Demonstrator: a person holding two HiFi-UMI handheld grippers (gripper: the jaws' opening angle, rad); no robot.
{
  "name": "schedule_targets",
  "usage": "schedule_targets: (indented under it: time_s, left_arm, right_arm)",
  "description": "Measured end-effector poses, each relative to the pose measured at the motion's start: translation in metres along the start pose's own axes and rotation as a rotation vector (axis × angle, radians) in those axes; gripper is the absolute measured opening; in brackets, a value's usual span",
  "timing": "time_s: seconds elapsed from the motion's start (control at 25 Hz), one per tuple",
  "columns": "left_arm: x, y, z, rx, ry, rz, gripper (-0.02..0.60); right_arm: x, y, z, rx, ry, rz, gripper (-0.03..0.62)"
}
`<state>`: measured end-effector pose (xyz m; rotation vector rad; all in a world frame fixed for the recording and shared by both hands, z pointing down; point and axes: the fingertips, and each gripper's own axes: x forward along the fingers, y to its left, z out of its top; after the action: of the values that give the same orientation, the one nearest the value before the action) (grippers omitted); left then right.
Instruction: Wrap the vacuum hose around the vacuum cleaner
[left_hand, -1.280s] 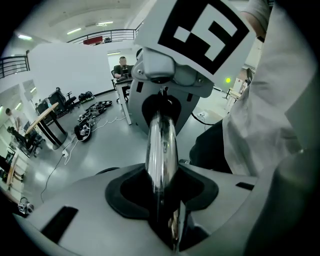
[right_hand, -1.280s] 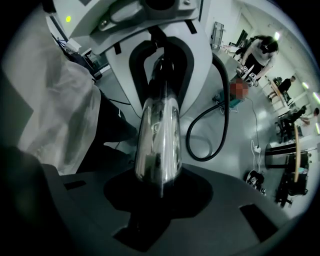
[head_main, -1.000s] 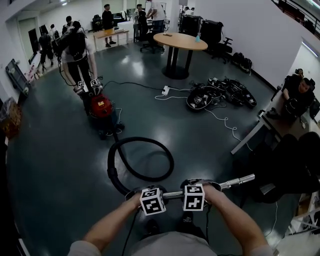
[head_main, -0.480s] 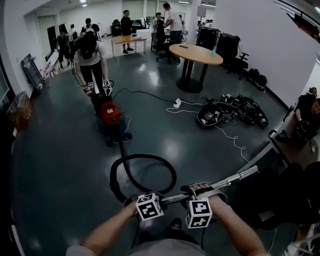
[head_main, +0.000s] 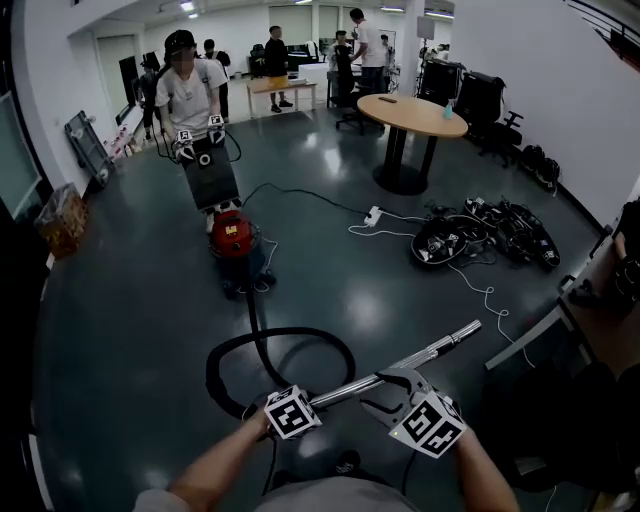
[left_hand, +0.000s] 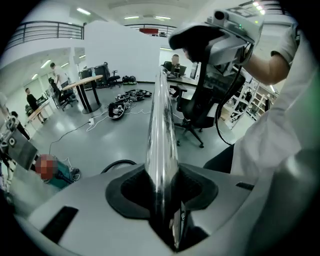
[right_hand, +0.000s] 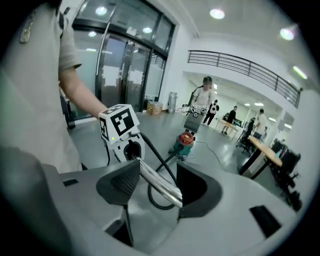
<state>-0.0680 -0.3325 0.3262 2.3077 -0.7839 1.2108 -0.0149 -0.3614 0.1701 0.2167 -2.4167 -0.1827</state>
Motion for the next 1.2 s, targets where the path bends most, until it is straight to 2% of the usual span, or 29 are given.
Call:
schedule_targets:
  time_s: [0.2, 0.4, 0.48, 0.6, 0.8, 0.88, 1.08, 1.2]
  left_arm:
    - [0.004, 0.015, 0.023, -0.126, -0.06, 0.051, 0.153]
    - [0.003, 0.023, 0.043, -0.211, -0.13, 0.091, 0.153]
    - [0.0, 0.028, 0.051, -0.237, -0.157, 0.108, 0.153]
    - [-0.007, 0.039, 0.058, -0.277, -0.188, 0.129, 0.152]
    - [-0.022, 0.062, 0.062, -0.322, -0.27, 0.12, 0.153]
    - [-0.027, 0.071, 0.061, -0.329, -0.305, 0.111, 0.153]
    - [-0.035, 0.099, 0.063, -0.325, -0.364, 0.073, 0.153]
    - [-0.04, 0.114, 0.058, -0.307, -0.371, 0.05, 0.153]
  right_arm:
    - [-0.003, -0.013, -0.031, 0.305, -0.127, 0.089, 0.227]
    - [0.017, -0.027, -0.048, 0.467, -0.191, 0.117, 0.227]
    - [0.027, -0.033, -0.046, 0.526, -0.209, 0.125, 0.227]
    - [0.043, -0.045, -0.036, 0.686, -0.27, 0.151, 0.227]
    - [0.076, -0.066, -0.014, 0.922, -0.361, 0.155, 0.229]
    - [0.091, -0.075, -0.002, 1.003, -0.396, 0.164, 0.249]
    - [0.133, -0.104, 0.025, 1.114, -0.447, 0.111, 0.249]
    - [0.156, -0.12, 0.041, 1.108, -0.452, 0.07, 0.247]
